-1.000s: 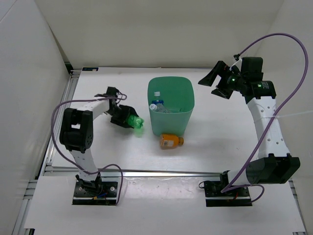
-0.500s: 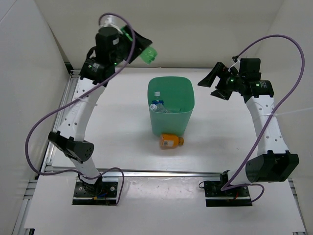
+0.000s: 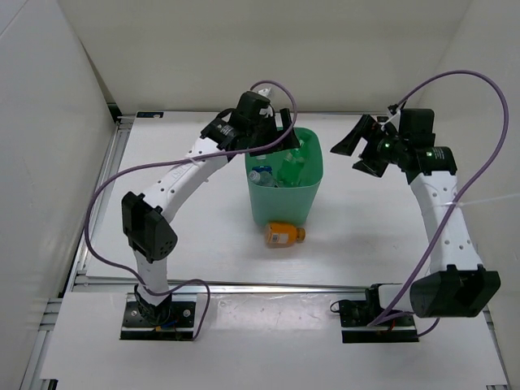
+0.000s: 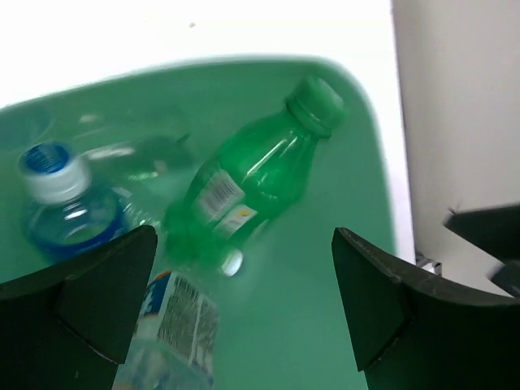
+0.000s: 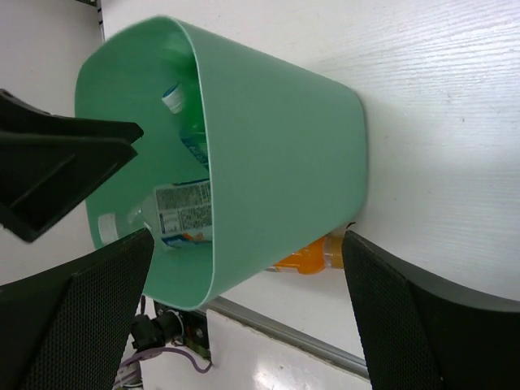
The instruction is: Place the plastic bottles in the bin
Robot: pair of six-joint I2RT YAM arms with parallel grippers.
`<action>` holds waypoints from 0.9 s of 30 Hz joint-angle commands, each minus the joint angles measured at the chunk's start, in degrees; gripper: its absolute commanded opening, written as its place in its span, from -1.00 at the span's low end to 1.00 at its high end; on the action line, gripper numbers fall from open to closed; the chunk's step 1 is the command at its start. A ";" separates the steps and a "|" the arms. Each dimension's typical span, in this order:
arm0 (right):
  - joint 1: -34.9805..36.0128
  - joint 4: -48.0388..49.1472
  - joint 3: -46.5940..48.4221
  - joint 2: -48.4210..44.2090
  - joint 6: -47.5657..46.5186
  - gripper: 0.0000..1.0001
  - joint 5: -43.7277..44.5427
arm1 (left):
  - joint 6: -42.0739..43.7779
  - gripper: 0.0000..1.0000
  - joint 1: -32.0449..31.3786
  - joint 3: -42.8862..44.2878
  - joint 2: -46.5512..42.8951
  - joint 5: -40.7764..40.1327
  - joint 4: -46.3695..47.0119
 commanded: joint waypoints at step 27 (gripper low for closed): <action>79.99 -12.07 -8.63 13.57 -17.61 0.94 72.09 | -1.71 1.00 14.13 -44.27 -54.19 -30.02 -12.14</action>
